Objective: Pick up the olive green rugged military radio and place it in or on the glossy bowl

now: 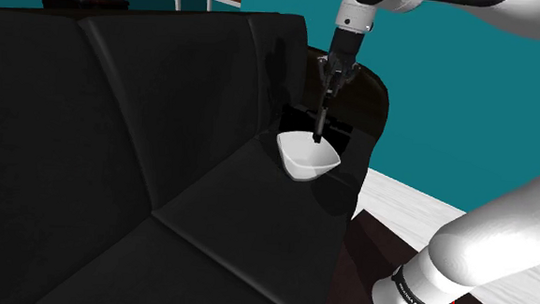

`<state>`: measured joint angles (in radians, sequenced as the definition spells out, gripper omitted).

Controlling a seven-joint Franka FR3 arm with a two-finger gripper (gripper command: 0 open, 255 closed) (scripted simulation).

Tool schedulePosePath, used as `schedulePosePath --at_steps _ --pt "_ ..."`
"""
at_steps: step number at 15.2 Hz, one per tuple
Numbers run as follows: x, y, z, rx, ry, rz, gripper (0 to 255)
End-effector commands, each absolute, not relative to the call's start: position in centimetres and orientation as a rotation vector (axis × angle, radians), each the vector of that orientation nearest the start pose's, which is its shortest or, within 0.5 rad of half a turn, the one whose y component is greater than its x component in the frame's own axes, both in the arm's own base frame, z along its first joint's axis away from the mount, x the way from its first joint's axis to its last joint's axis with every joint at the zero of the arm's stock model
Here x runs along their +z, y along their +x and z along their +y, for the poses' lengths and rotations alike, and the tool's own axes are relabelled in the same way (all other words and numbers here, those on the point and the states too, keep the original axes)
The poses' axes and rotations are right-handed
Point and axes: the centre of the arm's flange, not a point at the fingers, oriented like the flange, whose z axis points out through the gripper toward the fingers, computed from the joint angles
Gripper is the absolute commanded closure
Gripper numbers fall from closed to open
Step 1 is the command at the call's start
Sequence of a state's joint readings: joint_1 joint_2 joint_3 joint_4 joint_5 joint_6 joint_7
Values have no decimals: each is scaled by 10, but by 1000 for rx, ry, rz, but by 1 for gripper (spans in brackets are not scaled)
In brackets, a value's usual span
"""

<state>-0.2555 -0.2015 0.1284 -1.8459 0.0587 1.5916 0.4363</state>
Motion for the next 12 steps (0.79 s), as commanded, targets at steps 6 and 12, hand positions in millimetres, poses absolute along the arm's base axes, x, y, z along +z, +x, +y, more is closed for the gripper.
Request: schedulePosePath --at_steps 6,12 --pt "563 486 -50 90 -2990 875 255" --pt "531 486 -50 90 -2990 875 255"
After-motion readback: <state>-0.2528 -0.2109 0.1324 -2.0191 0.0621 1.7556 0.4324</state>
